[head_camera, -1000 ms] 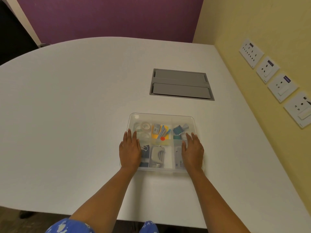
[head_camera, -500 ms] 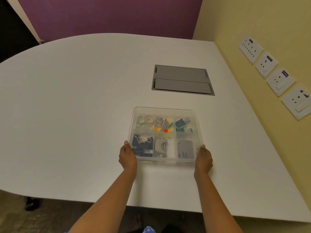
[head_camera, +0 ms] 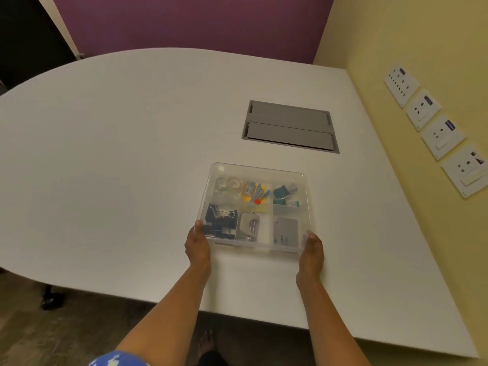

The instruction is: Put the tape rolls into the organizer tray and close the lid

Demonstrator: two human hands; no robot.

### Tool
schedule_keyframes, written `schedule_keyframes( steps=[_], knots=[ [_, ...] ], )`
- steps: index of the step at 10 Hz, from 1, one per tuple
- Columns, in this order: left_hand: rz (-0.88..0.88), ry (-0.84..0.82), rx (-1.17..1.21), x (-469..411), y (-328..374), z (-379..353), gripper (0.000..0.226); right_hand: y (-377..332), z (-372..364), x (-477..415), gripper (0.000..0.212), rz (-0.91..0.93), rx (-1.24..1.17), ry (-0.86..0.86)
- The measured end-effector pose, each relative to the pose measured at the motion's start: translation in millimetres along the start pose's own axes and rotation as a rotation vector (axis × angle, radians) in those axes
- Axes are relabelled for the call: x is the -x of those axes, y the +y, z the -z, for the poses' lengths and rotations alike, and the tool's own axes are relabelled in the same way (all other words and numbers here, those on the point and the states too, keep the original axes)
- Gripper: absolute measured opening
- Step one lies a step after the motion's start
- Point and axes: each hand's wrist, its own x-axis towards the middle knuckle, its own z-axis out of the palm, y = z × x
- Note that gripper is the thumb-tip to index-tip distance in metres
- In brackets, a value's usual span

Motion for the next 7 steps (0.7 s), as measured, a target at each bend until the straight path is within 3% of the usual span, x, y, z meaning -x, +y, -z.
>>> schedule_keyframes(
  steps=[5,6,7],
  knots=[
    [-0.041,0.029,-0.129,-4.1,2.0,1.8,0.051,4.9,-2.2,-6.0,0.035,0.083,0.079,0.058],
    [-0.075,0.015,-0.167,-4.4,2.6,5.7,0.046,2.8,-0.8,-6.7,0.036,0.103,0.195,0.056],
    [-0.183,0.018,-0.263,-6.4,11.0,2.7,0.04,-6.0,-7.0,-7.4,0.042,0.256,0.427,0.096]
  ],
)
